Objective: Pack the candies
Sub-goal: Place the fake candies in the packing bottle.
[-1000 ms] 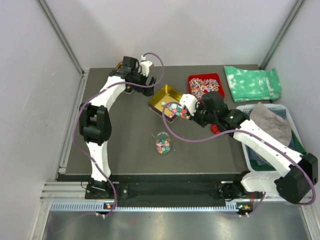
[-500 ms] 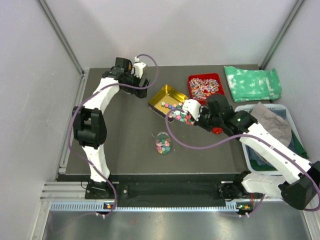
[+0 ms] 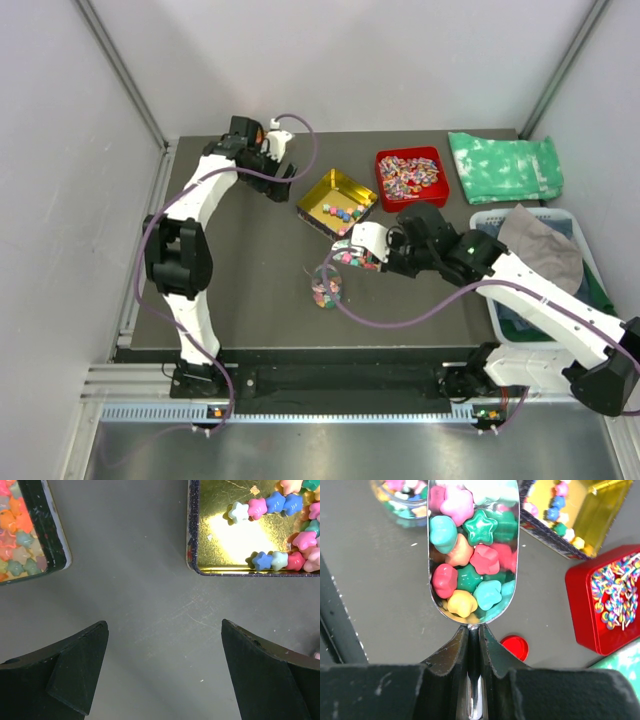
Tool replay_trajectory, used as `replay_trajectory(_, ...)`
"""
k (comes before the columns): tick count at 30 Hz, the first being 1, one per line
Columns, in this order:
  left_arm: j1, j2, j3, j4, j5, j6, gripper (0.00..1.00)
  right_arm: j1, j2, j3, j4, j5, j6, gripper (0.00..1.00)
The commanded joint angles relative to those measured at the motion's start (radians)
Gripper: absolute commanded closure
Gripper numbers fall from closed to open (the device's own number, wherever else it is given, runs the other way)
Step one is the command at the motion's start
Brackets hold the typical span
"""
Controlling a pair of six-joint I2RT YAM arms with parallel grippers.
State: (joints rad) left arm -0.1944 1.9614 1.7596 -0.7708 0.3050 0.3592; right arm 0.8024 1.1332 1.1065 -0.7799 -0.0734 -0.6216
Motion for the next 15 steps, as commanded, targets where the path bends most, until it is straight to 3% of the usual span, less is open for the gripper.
replay_trajectory(1,0.006,-0.087,0.015,-0.005,-0.004,0.02,0.01,0.044,-0.029,0.012,-0.016,0.004,-0.046,1.0)
replay_trajectory(15,0.006,-0.116,-0.005,-0.013,0.026,0.003,0.01,0.135,0.016,0.035,-0.087,0.07,-0.109,1.0)
